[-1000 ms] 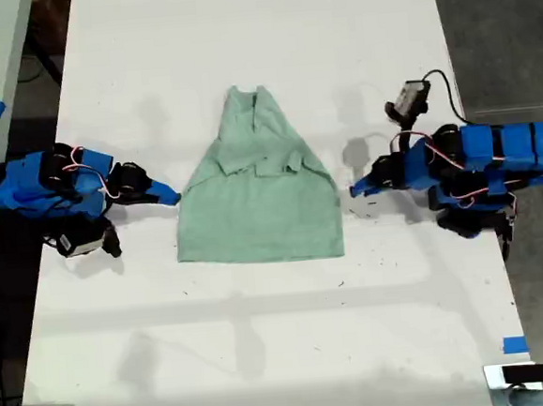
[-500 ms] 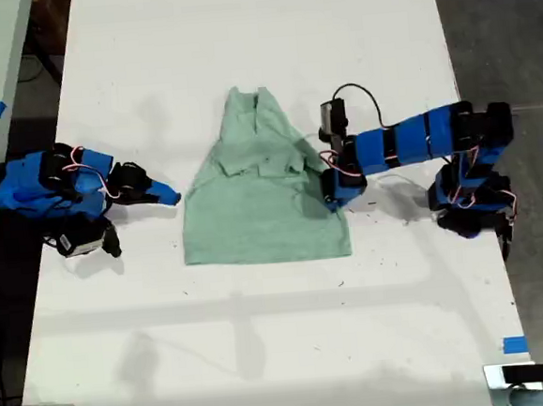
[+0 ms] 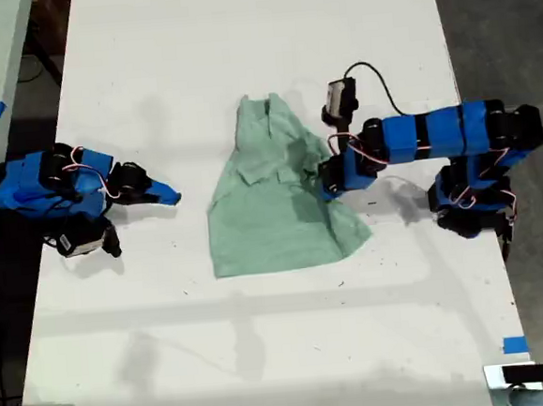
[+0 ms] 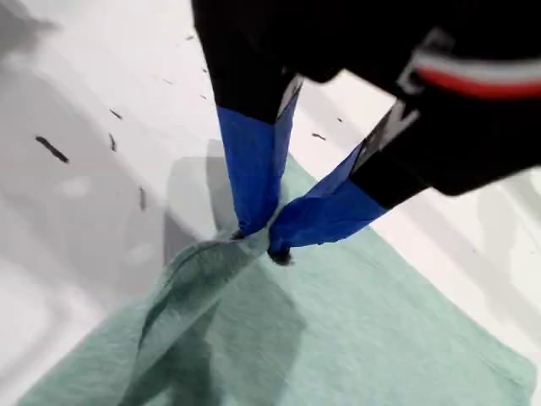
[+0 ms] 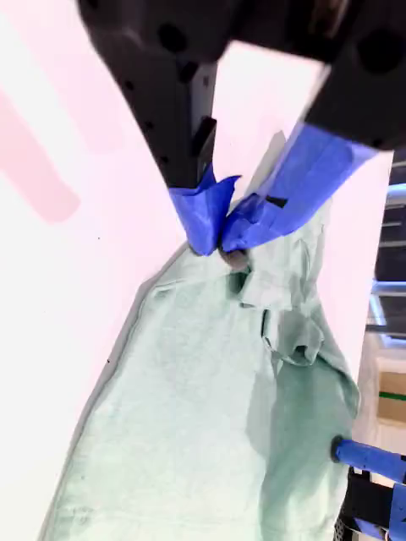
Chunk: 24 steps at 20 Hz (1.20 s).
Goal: Fold t shirt
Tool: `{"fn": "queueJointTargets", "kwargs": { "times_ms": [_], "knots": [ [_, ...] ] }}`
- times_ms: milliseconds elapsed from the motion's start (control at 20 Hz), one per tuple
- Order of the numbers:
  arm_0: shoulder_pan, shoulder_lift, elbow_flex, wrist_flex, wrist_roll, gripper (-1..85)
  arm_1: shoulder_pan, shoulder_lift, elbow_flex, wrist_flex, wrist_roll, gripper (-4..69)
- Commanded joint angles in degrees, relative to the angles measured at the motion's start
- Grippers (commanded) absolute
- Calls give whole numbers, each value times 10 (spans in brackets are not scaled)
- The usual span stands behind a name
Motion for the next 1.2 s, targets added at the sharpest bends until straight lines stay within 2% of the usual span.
{"fn": "queueJointTargets", "kwargs": {
  "times_ms": [0, 200, 250, 400, 550, 650, 750, 800, 950, 1000, 1050, 1150],
  "knots": [
    [11, 2, 4, -14, 4, -2, -26, -120, -161, 9, -25, -12],
    [11, 2, 4, -14, 4, -2, -36, -287, -324, 30, -39, -7],
    [11, 2, 4, -13, 4, -2, -36, -301, -341, 33, -36, 32],
    [9, 2, 4, -12, 4, -2, -33, -286, -346, 50, -22, 249],
    [7, 2, 4, -12, 4, -2, -25, -221, -326, 133, -2, 284],
    [7, 2, 4, -12, 4, -2, -25, -136, -277, 170, 4, 242],
    [7, 2, 4, -12, 4, -2, -25, 0, -147, 144, -25, 62],
    [7, 2, 4, -12, 4, -2, -23, 93, -36, 105, -4, -26],
    [6, 2, 4, -12, 4, -2, -15, 425, 342, -72, 12, -15],
    [6, 2, 4, -12, 4, -2, -12, 531, 444, -103, 14, -15],
    [6, 2, 4, -12, 4, -2, -11, 634, 523, -104, 18, -15],
    [5, 2, 4, -12, 4, -2, -9, 836, 637, -55, 18, -15]
  ]
}}
